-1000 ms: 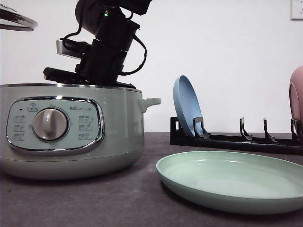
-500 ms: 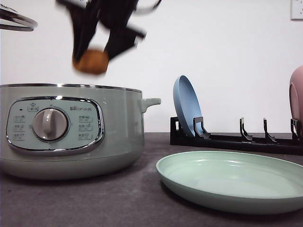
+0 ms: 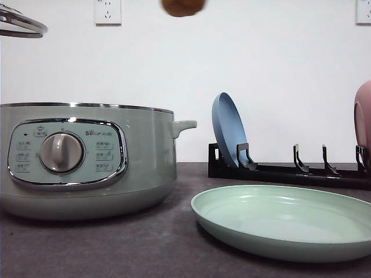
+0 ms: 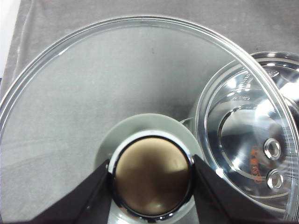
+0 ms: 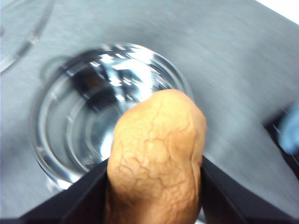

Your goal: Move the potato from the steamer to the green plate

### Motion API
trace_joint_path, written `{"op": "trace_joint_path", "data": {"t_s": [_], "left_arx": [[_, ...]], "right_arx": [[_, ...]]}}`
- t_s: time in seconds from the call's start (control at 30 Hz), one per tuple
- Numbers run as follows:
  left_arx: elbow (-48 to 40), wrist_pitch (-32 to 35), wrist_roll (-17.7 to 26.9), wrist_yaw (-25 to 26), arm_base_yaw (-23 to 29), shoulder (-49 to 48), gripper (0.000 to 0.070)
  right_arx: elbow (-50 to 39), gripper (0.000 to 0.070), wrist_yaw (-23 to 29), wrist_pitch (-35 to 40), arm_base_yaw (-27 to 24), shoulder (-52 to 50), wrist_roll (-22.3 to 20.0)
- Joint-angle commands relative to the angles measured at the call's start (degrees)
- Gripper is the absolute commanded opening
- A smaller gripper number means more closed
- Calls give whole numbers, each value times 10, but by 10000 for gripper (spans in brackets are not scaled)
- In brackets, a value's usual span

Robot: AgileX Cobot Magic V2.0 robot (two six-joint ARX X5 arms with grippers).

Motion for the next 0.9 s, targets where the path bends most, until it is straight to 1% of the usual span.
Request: {"op": "trace_joint_path", "data": {"t_s": [0.0,0.1,0.2,0.4,0.53,0.73,0.87], "left_arx": [[17,26,0,3,-1,-4,9],[17,27,0,16,-2,-4,9],[17,28,0,29,-2,-4,9],[17,28,0,30,-11,-4,9],[17,28,0,30,-19,-4,9],[17,28,0,30,-29,-4,9],[17,28,0,31,-34,-4,9]], "right_arx": [[-39,244,2,15,-1,-19,-5],[-134,244,2,52,-16,-79,3],[-222,244,1,94,-29,-133,31],[-367,244,2,166,-38,-209,100],[-442,244,2,203,-37,-225,138],[-540,244,5,283,-37,-225,194],[-592,244,34,329,-36,-224,223]]}}
